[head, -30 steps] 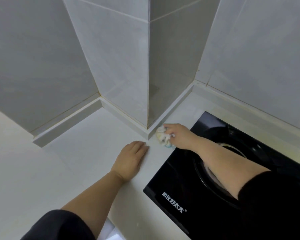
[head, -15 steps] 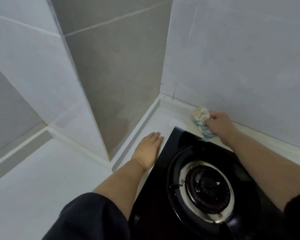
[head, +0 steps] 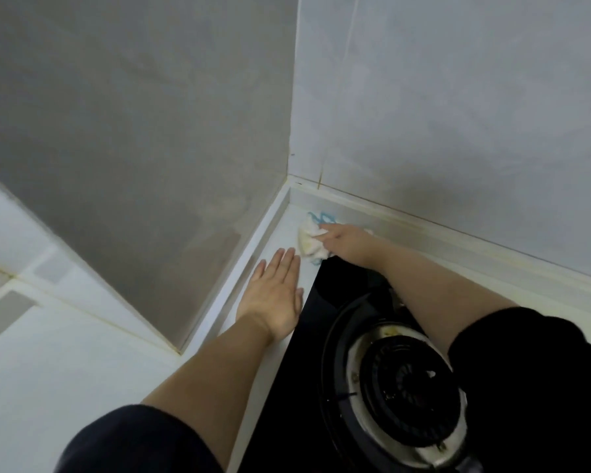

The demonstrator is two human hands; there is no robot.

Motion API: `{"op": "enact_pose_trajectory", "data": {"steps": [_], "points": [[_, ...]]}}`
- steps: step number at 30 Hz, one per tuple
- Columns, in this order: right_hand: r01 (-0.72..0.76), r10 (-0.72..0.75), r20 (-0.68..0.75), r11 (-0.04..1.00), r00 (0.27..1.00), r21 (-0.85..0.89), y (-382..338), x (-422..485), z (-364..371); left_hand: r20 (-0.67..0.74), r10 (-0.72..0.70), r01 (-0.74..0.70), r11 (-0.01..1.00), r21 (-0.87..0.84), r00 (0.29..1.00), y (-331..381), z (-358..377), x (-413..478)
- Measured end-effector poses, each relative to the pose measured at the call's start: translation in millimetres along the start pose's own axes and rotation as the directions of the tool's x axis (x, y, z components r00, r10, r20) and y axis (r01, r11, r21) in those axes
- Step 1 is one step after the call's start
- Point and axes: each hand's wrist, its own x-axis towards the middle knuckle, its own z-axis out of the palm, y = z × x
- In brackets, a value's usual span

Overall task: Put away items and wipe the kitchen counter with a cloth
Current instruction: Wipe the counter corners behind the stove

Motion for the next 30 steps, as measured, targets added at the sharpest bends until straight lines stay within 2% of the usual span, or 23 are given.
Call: {"op": "enact_pose_trajectory", "data": {"steps": [6, 12, 18, 21, 24, 26, 28, 30], "points": [[-0.241, 0.231, -0.139, 0.969, 0.963, -0.057, 75.3, -58.4, -36.4, 0.011, -0.003, 0.003, 1.0, 0.001, 1.0, 1.3, -0.1, -1.1], [-0.176, 0.155, -0.123, 0.968, 0.98, -0.177, 49.8, -41.5, -20.6, 0.007, 0.006, -0.006, 1.0, 0.025, 1.0, 1.2, -0.6, 0.1], [-0.092, 0.096, -0.014, 0.894, 0.995, -0.439, 20.9, -12.4, -17.3, 0.034, 0.01, -0.013, 0.997, 0.072, 0.999, 1.2, -2.8, 4.8], [-0.078, 0.096, 0.025, 0.917, 0.995, -0.391, 37.7, -29.8, -19.1, 0.063, 0.015, -0.02, 0.996, 0.086, 0.998, 2.9, -6.0, 4.4], [-0.075, 0.081, 0.0, 0.931, 0.997, -0.356, 67.1, -55.7, -29.7, 0.059, 0.015, -0.021, 0.996, 0.091, 0.998, 4.0, -7.3, 4.0], [-0.134, 0.125, -0.049, 0.925, 0.991, -0.355, 83.5, -71.7, -40.8, 0.056, 0.016, -0.02, 0.996, 0.086, 0.998, 4.6, -7.1, 3.5], [-0.202, 0.2, -0.038, 0.923, 0.979, -0.328, 86.8, -80.1, -50.4, 0.045, 0.008, -0.012, 0.997, 0.073, 0.999, 4.9, -6.6, 4.6], [-0.181, 0.184, -0.019, 0.934, 0.983, -0.309, 71.6, -73.9, -54.3, 0.029, -0.003, 0.001, 0.999, 0.05, 1.0, 3.4, -7.3, 7.6]]}}
